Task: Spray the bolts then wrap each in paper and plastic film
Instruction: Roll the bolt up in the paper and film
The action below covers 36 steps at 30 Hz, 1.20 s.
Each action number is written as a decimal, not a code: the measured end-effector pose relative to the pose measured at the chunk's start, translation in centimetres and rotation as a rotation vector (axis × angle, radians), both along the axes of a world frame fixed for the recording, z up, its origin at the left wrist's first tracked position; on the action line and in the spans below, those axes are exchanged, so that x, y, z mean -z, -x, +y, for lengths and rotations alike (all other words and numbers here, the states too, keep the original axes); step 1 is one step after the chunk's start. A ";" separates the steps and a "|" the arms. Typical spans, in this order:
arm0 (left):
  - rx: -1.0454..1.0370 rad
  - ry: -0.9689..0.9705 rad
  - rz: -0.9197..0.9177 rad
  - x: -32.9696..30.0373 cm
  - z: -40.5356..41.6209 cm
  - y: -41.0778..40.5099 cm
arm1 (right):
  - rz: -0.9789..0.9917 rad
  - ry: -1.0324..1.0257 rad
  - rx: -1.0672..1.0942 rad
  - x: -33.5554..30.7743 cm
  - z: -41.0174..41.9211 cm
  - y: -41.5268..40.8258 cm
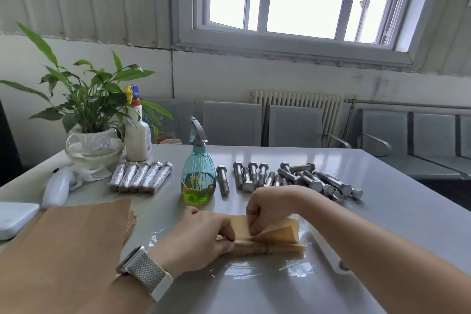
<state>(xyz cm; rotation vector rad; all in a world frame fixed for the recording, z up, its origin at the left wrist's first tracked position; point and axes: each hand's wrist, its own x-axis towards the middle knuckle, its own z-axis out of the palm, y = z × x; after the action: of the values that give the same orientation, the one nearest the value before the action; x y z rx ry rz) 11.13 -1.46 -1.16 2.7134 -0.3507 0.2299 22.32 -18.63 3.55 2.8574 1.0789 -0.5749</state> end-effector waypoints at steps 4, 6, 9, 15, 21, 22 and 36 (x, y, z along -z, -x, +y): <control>0.006 -0.095 -0.089 -0.1 -0.3 0.3 | -0.026 -0.052 -0.023 -0.5 -0.6 1.2; -0.003 -0.122 -0.129 -0.1 -0.5 0.5 | -0.041 -0.068 -0.010 -0.6 -1.1 1.9; -0.005 -0.156 -0.161 0.1 -0.7 0.6 | -0.123 -0.119 -0.037 -0.4 -1.8 3.2; 0.037 -0.245 -0.224 0.5 -0.6 0.3 | -0.386 -0.261 -0.070 1.9 -2.9 5.7; 0.082 -0.257 -0.305 0.4 -0.4 0.5 | -0.410 -0.349 0.034 2.9 -3.2 6.6; 0.088 -0.255 -0.312 0.3 -0.4 0.5 | -0.406 -0.351 0.046 3.0 -3.3 6.5; 0.201 -0.297 -0.512 0.5 0.2 1.5 | -0.485 -0.317 0.080 4.3 -3.1 7.3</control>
<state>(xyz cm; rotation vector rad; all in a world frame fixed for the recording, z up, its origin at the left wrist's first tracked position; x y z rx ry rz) 9.64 -1.24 -1.64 2.8431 -0.8562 0.8805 15.02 -21.69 -0.72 3.0573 1.0425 0.3131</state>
